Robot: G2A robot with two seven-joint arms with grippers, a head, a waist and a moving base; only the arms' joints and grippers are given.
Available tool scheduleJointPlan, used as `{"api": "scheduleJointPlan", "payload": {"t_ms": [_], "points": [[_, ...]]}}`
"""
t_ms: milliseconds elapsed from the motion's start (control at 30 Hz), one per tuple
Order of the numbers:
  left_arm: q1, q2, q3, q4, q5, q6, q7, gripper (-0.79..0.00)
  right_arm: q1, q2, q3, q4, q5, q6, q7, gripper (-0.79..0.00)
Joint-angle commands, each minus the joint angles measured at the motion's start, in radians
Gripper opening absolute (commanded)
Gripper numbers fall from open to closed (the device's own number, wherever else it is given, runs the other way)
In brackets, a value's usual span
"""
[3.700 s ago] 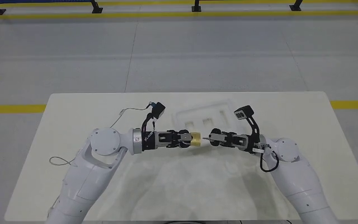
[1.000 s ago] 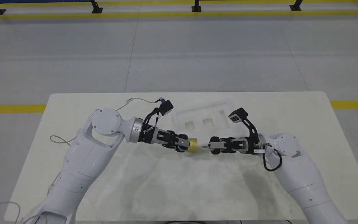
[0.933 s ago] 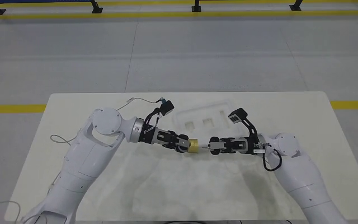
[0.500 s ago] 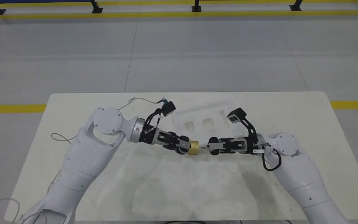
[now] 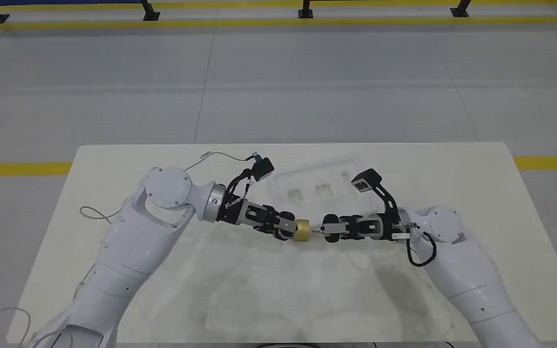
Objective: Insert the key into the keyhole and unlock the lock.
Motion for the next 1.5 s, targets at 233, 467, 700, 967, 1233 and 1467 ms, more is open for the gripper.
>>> {"api": "scheduleJointPlan", "payload": {"t_ms": [233,467,700,967,1233,1467], "points": [[0.000,0.000,0.000,0.000,0.000,0.000,0.000,-0.785,0.002,0.004,-0.003,-0.004,0.008,-0.007,-0.007,-0.785],[0.000,0.000,0.000,0.000,0.000,0.000,0.000,-0.785,0.007,0.006,-0.015,0.003,0.007,-0.011,-0.011,-0.785],[0.000,0.000,0.000,0.000,0.000,0.000,0.000,-0.785,0.016,0.006,-0.028,0.009,0.009,-0.015,-0.015,-0.785],[0.000,0.000,0.000,0.000,0.000,0.000,0.000,-0.785,0.030,0.005,-0.045,0.013,0.009,-0.019,-0.019,-0.785],[0.000,0.000,0.000,0.000,0.000,0.000,0.000,-0.785,0.035,0.005,-0.054,0.024,0.006,-0.027,-0.027,-0.785],[0.000,0.000,0.000,0.000,0.000,0.000,0.000,-0.785,0.025,0.009,-0.047,0.018,0.009,-0.038,-0.038,-0.785]]}}
